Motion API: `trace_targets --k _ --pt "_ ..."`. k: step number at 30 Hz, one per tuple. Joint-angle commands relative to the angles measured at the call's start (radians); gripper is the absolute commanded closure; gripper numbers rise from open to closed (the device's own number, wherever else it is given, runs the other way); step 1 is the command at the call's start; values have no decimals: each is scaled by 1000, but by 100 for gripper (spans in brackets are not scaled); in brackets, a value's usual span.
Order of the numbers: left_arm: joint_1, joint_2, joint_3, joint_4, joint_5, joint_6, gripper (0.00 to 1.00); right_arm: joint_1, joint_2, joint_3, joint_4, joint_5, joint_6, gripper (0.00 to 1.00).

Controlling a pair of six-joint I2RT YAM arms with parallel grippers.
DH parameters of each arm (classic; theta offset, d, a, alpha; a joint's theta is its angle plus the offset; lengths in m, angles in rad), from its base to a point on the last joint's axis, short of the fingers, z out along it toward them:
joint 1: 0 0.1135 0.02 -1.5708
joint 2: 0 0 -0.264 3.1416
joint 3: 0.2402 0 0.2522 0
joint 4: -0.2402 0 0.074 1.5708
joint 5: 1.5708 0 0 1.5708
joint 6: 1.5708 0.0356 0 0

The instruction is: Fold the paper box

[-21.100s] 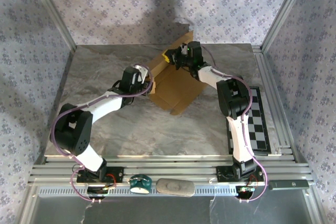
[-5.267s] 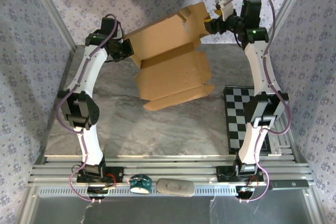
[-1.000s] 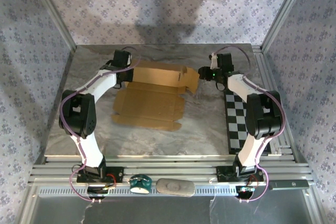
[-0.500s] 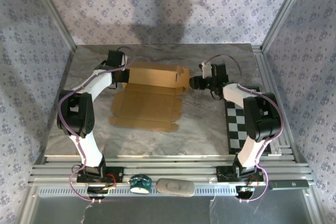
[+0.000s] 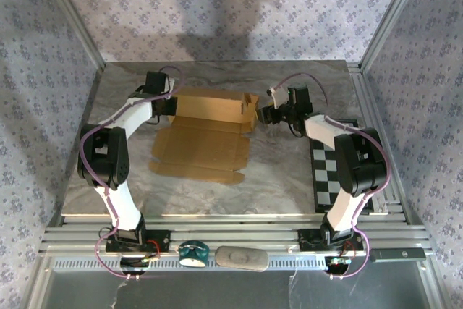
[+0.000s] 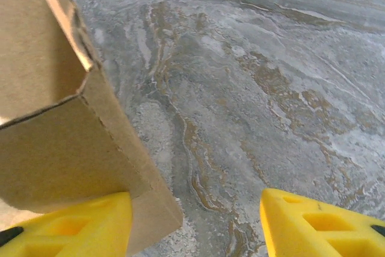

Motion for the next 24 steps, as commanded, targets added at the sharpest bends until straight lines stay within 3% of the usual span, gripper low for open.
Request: trace_targets --k 1,12,24 --pt "5 14 25 24 23 35 100 9 18 65 -45 -83 -89 40" --pt "14 28 42 13 26 40 100 42 58 175 -179 -205 -204 39" --pt "14 23 43 12 30 35 100 96 88 200 -171 -81 -228 39"
